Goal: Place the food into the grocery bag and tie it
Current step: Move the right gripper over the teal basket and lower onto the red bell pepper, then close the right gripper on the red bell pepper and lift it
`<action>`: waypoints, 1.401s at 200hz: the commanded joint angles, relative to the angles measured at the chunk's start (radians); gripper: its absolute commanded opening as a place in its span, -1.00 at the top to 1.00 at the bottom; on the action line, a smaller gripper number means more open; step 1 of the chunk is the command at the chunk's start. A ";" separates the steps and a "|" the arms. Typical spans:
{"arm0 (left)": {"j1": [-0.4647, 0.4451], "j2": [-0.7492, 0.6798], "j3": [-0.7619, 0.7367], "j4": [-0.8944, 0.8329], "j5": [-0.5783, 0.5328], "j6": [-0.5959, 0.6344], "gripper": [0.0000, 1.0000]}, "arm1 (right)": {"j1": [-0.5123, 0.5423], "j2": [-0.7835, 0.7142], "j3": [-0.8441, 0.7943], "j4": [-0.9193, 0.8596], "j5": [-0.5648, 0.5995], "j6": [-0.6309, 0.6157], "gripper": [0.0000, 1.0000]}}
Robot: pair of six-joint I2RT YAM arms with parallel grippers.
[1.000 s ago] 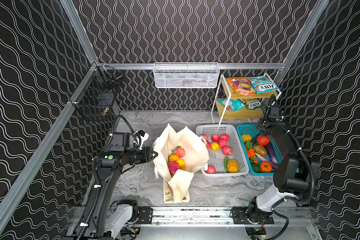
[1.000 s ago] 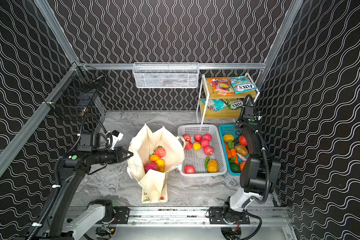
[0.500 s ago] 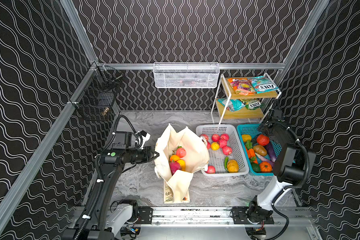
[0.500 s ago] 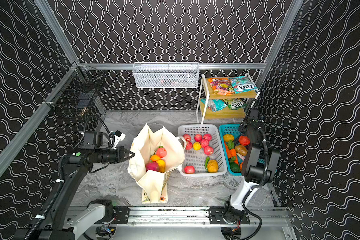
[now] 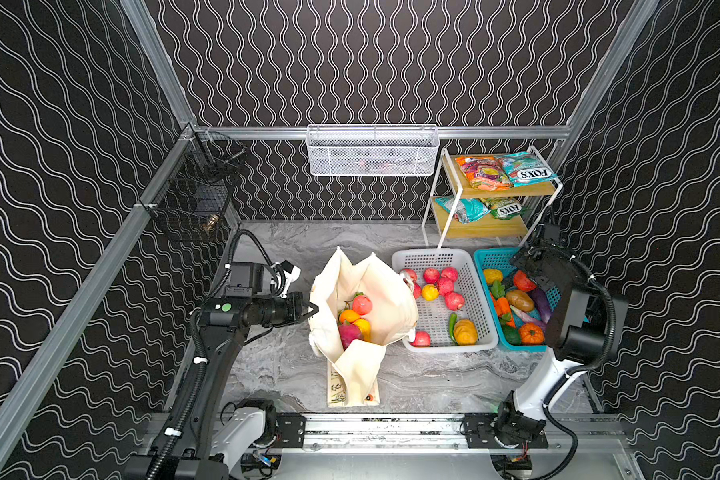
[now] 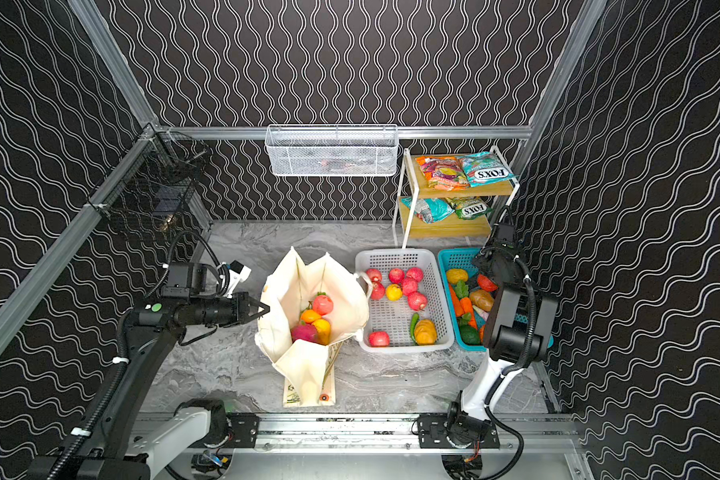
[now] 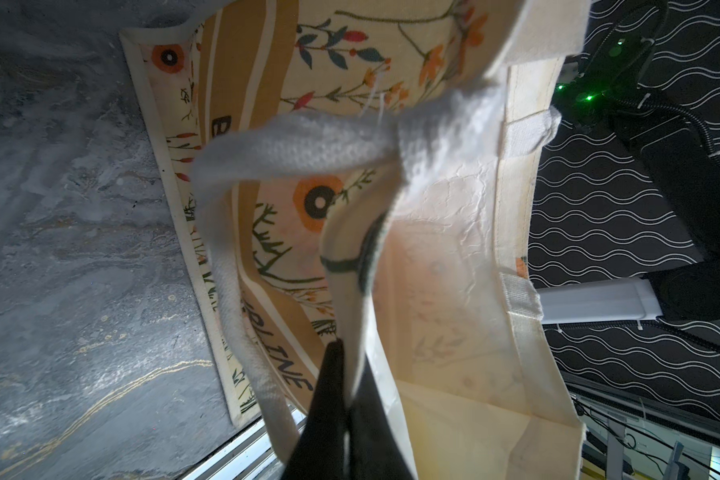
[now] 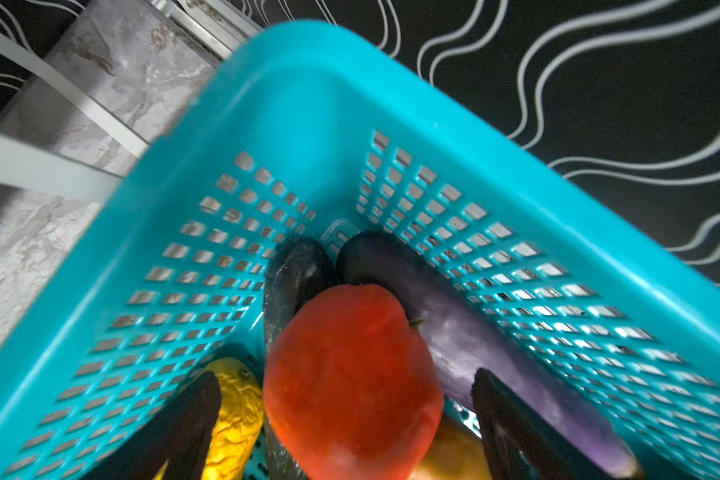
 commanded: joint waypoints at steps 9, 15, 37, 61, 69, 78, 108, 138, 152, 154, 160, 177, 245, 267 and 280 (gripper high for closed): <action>-0.002 0.001 0.010 -0.027 -0.001 0.018 1.00 | -0.005 0.008 -0.006 0.025 -0.009 0.027 -0.95; -0.002 0.001 0.010 -0.027 -0.001 0.018 1.00 | -0.006 0.008 -0.008 0.029 -0.011 0.029 -0.95; -0.001 -0.001 0.009 -0.026 0.001 0.018 1.00 | -0.009 0.008 -0.016 0.037 -0.027 0.034 -0.94; -0.001 -0.001 0.009 -0.024 -0.001 0.015 1.00 | -0.013 0.044 -0.017 0.040 -0.050 0.039 -0.85; -0.002 -0.003 0.008 -0.022 0.002 0.014 1.00 | -0.013 0.047 -0.020 0.044 -0.055 0.043 -0.83; -0.001 -0.001 0.009 -0.021 0.000 0.014 1.00 | -0.014 0.049 -0.025 0.052 -0.061 0.044 -0.80; -0.001 0.001 0.012 -0.020 0.000 0.013 1.00 | -0.019 0.062 -0.029 0.064 -0.075 0.051 -0.72; -0.001 0.001 0.009 -0.008 0.005 0.005 1.00 | -0.021 0.066 -0.032 0.072 -0.091 0.049 -0.58; -0.001 0.000 0.010 -0.009 0.004 0.006 1.00 | -0.024 0.065 -0.034 0.076 -0.098 0.049 -0.50; -0.001 0.000 0.010 -0.008 0.003 0.006 1.00 | -0.024 0.065 -0.034 0.076 -0.099 0.049 -0.49; -0.001 0.000 0.011 -0.007 0.002 0.006 1.00 | -0.024 0.063 -0.034 0.076 -0.100 0.048 -0.47; -0.001 0.002 0.011 -0.006 0.002 0.003 1.00 | -0.027 0.060 -0.038 0.079 -0.107 0.049 -0.40; -0.001 -0.014 0.013 0.002 0.002 -0.004 1.00 | -0.034 -0.005 -0.053 0.073 -0.122 0.042 -0.08; -0.001 -0.021 0.020 0.004 0.006 -0.008 1.00 | -0.034 -0.040 -0.057 0.059 -0.128 0.040 -0.03; -0.002 -0.025 0.024 0.007 0.008 -0.009 1.00 | -0.034 -0.070 -0.064 0.048 -0.134 0.039 -0.02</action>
